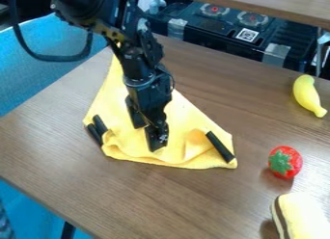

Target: Unfold the object bottom left to top right

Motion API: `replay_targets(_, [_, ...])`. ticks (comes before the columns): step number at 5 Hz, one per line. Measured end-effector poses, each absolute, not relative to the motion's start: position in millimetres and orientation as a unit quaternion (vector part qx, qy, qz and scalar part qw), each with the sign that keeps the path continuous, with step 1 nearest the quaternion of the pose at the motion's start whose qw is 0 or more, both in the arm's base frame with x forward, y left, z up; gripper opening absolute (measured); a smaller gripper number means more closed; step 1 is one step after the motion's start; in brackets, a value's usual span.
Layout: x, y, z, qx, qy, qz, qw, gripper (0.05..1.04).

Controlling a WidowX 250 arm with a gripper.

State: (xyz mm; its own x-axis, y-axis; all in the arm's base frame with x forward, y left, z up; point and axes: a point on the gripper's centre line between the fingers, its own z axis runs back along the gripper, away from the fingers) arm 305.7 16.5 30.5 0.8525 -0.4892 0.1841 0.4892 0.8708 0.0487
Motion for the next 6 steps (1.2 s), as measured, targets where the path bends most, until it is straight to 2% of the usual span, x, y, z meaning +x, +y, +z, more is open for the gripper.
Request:
replay_targets(1, [303,16,23,-0.007,-0.084,-0.253,0.964,0.999])
replay_targets(3, [288,35,50,-0.017,-0.101,-0.203,0.974,1.0])
replay_targets(4, [276,60,70,-0.02,-0.122,-0.115,0.986,1.0])
replay_targets(5, [262,75,79,-0.053,-0.076,0.015,0.996,0.999])
replay_targets(6, [249,67,66,-0.097,-0.061,0.146,0.983,0.999])
